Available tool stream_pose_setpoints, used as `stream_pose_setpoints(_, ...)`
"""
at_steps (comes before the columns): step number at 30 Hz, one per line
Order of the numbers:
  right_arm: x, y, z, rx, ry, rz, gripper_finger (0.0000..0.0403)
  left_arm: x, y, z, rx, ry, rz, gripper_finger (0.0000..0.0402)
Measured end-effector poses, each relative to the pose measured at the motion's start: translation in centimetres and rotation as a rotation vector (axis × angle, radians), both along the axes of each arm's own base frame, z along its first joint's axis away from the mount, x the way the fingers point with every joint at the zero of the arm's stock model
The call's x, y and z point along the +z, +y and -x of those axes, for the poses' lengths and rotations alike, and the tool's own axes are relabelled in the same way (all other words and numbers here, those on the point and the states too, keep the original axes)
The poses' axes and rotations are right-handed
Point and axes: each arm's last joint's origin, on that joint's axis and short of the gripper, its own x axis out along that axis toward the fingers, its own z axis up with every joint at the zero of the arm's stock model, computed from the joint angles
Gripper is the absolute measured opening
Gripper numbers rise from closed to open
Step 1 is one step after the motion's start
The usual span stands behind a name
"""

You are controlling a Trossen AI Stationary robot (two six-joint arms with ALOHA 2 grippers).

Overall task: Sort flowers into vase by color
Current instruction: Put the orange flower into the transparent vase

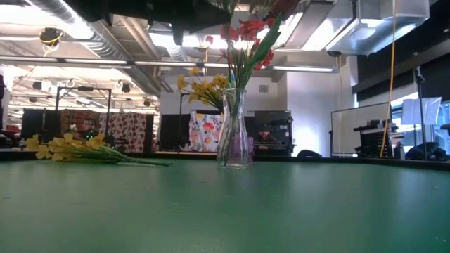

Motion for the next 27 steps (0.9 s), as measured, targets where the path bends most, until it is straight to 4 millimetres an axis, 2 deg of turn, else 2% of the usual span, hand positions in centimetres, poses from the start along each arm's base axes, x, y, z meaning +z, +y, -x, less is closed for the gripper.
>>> stream_pose_setpoints(5, 0.0, -1.7, -0.2, -0.051, 0.004, -0.018, 0.0015, -0.9, 0.3, -0.5, 0.010, 0.027, -0.001, 0.0003)
stream_pose_setpoints(10, -0.1, -2.4, -0.2, -0.053, 0.010, -0.022, 0.0006, -2.0, 0.8, -1.2, 0.001, 0.052, 0.001, 0.0006)
stream_pose_setpoints(20, -0.1, -2.4, -0.2, -0.066, 0.015, -0.023, 0.0011, -2.8, 0.7, -1.5, 0.029, 0.098, 0.001, 0.0047)
stream_pose_setpoints(27, -0.2, -2.4, -0.2, -0.066, 0.032, -0.040, 0.0009, -2.3, -0.3, -1.8, 0.036, 0.201, -0.013, 0.0101)
